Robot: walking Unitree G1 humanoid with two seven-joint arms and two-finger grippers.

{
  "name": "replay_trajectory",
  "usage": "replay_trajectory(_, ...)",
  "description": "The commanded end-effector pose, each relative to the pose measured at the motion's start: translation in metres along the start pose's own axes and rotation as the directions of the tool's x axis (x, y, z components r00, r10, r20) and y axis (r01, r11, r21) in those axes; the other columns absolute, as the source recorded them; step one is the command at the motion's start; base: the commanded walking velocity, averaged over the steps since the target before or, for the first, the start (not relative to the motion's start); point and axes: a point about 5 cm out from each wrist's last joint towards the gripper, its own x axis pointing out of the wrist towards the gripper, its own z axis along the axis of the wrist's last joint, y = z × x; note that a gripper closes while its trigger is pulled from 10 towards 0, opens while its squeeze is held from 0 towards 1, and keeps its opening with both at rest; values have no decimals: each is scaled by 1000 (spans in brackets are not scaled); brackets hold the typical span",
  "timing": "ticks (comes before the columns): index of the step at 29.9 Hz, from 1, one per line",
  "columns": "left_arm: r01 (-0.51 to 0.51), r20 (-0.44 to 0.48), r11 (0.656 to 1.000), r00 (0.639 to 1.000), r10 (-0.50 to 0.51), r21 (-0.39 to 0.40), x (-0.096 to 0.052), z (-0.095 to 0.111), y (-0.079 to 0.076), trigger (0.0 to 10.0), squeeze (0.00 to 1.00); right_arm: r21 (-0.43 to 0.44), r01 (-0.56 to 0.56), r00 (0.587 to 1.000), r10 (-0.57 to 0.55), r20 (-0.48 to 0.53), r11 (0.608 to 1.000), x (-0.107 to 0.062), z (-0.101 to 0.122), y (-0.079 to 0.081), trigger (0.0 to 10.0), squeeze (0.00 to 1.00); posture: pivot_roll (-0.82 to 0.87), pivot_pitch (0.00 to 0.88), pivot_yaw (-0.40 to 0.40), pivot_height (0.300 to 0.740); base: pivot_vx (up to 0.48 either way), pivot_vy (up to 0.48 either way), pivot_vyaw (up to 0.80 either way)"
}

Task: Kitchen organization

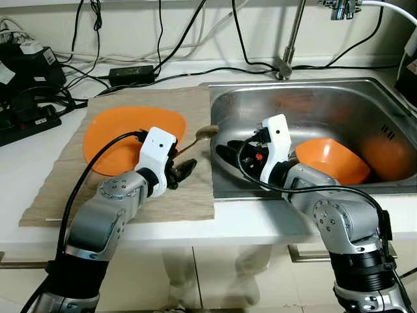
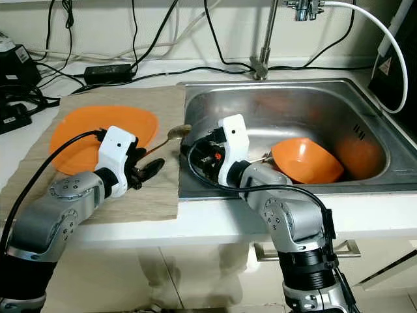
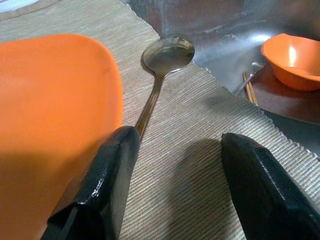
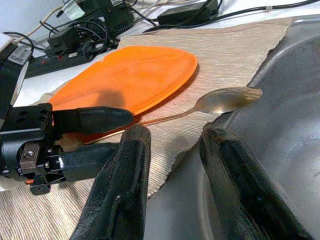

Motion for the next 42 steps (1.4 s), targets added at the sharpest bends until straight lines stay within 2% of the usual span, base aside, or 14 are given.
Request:
replay_trajectory(1, -28, 7, 1000, 1000, 28, 12, 0, 3, 6, 10000, 0, 4, -11, 1000, 11, -8, 1000, 0, -2, 1, 10000, 0, -48, 0, 65, 740, 0, 0, 0)
replay_trajectory(9, -20, 18, 1000, 1000, 20, 0, 0, 6, 3, 10000, 0, 5, -13, 1000, 13, -11, 1000, 0, -3, 2, 10000, 0, -50, 0, 65, 740, 0, 0, 0)
replay_trajectory(12, -36, 56, 999, 998, 38, -33, -1, 16, 8, 10000, 0, 6, -9, 1000, 10, -14, 1000, 0, -4, 1, 10000, 0, -49, 0, 62, 740, 0, 0, 0)
replay_trajectory(15, -72, 187, 993, 978, 88, -89, -7, 54, 26, 10000, 0, 7, 2, 1000, -2, -30, 1000, -1, -10, -2, 10000, 0, -41, 0, 58, 740, 0, 0, 0)
replay_trajectory(20, -80, 214, 991, 972, 101, -104, -9, 63, 33, 10000, 0, 14, 8, 999, -7, -41, 1000, 1, -15, -3, 10000, 0, -41, 0, 62, 740, 0, 0, 0)
replay_trajectory(25, -114, 180, 980, 973, 143, -162, -6, 53, 43, 10000, 0, 20, 11, 999, -10, -44, 1000, 2, -17, -3, 10000, 0, -43, 0, 64, 740, 0, 0, 0)
replay_trajectory(27, -152, 135, 960, 973, 187, -234, -4, 42, 57, 10000, 0, 24, 14, 999, -12, -47, 1000, 1, -19, -4, 10000, 0, -44, 0, 65, 740, 0, 0, 0)
replay_trajectory(32, -213, 89, 932, 965, 248, -292, -4, 28, 77, 10000, 0, 27, 13, 999, -12, -45, 1000, 1, -19, -4, 10000, 0, -44, 0, 64, 740, 0, 0, 0)
replay_trajectory(33, -239, 79, 915, 957, 278, -326, -4, 21, 86, 10000, 0, 34, 8, 999, -6, -40, 999, 1, -19, -3, 10000, 0, -43, 0, 60, 740, 0, 0, 0)
replay_trajectory(35, -249, 72, 905, 954, 290, -345, -4, 18, 90, 10000, 0, 38, 5, 999, -4, -37, 999, 1, -18, -3, 10000, 0, -43, 0, 60, 740, 0, 0, 0)
replay_trajectory(36, -279, 51, 891, 947, 317, -357, -4, 10, 99, 10000, 0, 41, 0, 999, 1, -34, 999, 1, -18, -3, 10000, 0, -47, 0, 60, 740, 0, 0, 0)
replay_trajectory(38, -308, 42, 877, 937, 347, -368, -5, 6, 107, 10000, 0, 39, 0, 999, 1, -32, 999, 0, -17, -4, 10000, 0, -49, 0, 60, 740, 0, 0, 0)
replay_trajectory(42, -316, 51, 861, 929, 365, -399, -6, 9, 114, 10000, 0, 40, 3, 1000, -1, -30, 999, -1, -16, -5, 10000, 0, -53, 0, 59, 740, 0, 0, 0)
